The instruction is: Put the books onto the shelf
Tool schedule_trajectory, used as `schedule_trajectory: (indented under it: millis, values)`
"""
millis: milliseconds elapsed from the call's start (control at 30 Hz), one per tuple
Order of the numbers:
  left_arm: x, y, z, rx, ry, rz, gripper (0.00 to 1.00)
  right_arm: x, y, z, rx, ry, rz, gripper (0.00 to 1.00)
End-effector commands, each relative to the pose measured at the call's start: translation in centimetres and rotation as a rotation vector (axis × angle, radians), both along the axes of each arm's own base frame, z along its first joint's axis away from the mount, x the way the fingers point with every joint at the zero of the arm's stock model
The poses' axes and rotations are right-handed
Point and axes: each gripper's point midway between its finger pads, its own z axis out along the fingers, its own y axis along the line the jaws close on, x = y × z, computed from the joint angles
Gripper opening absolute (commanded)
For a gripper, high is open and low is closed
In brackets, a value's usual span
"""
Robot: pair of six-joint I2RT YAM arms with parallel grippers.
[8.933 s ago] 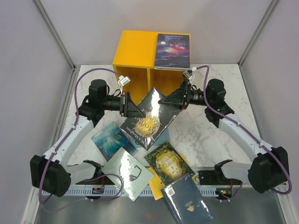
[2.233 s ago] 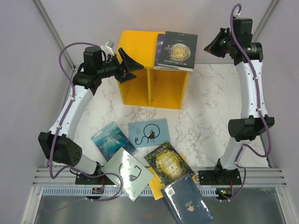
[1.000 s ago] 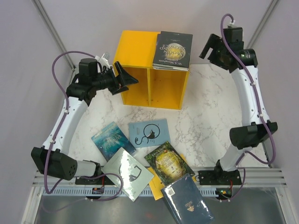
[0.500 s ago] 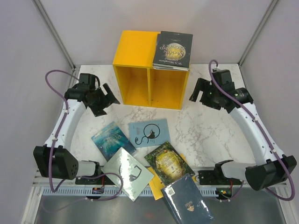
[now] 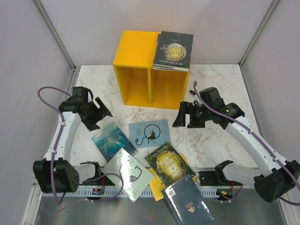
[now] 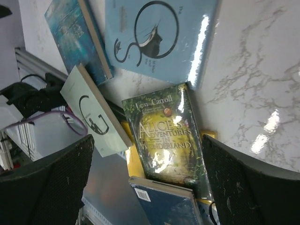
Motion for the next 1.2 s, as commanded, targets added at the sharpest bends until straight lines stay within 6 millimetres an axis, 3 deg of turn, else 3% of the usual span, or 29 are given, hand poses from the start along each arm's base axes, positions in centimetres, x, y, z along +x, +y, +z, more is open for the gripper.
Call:
schedule_trajectory:
  millis: [0,133,167,200,267,333,367,433,467,500,533,567,667,733,767,833,900,933,1033,1167]
  values:
    - [0.3,-0.2,1.4,-0.007,-0.049,-0.015,0.91,-1.8,2.9,2.5,0.092,-0.060,0.146,0.98]
    - [0.7,-1.1,1.2,-0.043,-0.035,-0.075,0.89,-7.5,4.7,0.8,0.000,0.103,0.299,0.98]
    - [0.7,-1.4,1.2,-0.048,-0.032,-0.086,0.88,-10.8,6.3,0.2,-0.056,0.126,0.418,0.98]
    - [0.8,-1.6,1.3,-0.048,-0.037,-0.097,0.88,-12.3,7.0,0.1,-0.092,0.124,0.460,0.98]
    - [0.9,-3.8,2.0,-0.047,-0.070,-0.199,0.87,-15.1,8.1,-0.3,-0.181,0.116,0.510,0.98]
    - [0.3,-7.7,3.3,-0.027,-0.117,-0.373,0.88,-14.8,7.8,-0.4,-0.225,0.099,0.457,0.98]
    - [-0.8,-10.7,4.0,-0.039,-0.137,-0.489,0.89,-13.2,7.2,-0.5,-0.256,0.035,0.378,0.98]
    - [-2.7,-14.0,4.5,-0.117,-0.141,-0.596,0.90,-11.7,6.1,-0.5,-0.275,0.016,0.241,0.98]
    - [-3.3,-15.5,5.5,-0.168,-0.190,-0.638,0.90,-9.8,4.9,0.0,-0.270,-0.011,0.151,0.98]
    - [-6.0,-17.6,5.4,-0.267,-0.157,-0.717,0.91,-8.6,3.7,0.1,-0.288,-0.021,0.071,0.98]
    - [-7.1,-18.6,5.9,-0.319,-0.176,-0.755,0.92,-7.7,2.7,0.6,-0.283,-0.028,0.019,0.98]
    - [-9.0,-19.4,6.4,-0.363,-0.199,-0.810,0.92,-6.2,1.0,1.4,-0.254,-0.034,-0.073,0.98]
    - [-13.1,-20.3,7.4,-0.475,-0.194,-0.915,0.96,-4.5,-3.1,1.2,-0.261,-0.018,-0.233,0.98]
    - [-17.1,-20.7,7.2,-0.566,-0.152,-1.013,0.97,-4.3,-4.4,-0.4,-0.287,0.025,-0.266,0.98]
    - [-18.6,-20.5,5.9,-0.574,-0.110,-1.032,0.97,-3.6,-5.2,-1.1,-0.292,0.058,-0.306,0.98]
    - [-21.9,-21.3,6.0,-0.636,-0.079,-1.103,0.97,-3.1,-5.1,-2.3,-0.279,0.097,-0.309,0.98]
    - [-25.1,-21.7,4.3,-0.647,0.005,-1.145,0.98,-1.5,-4.7,-2.3,-0.228,0.093,-0.339,0.98]
    - [-25.7,-22.7,4.3,-0.677,-0.017,-1.168,0.98,-0.9,-4.7,-2.3,-0.212,0.092,-0.354,0.98]
    - [-28.9,-24.4,1.4,-0.641,0.034,-1.217,0.98,0.1,-4.8,-2.6,-0.205,0.088,-0.368,0.98]
    - [-31.8,-26.2,-2.8,-0.567,0.084,-1.251,0.98,-0.6,-5.3,-3.3,-0.190,0.096,-0.368,0.98]
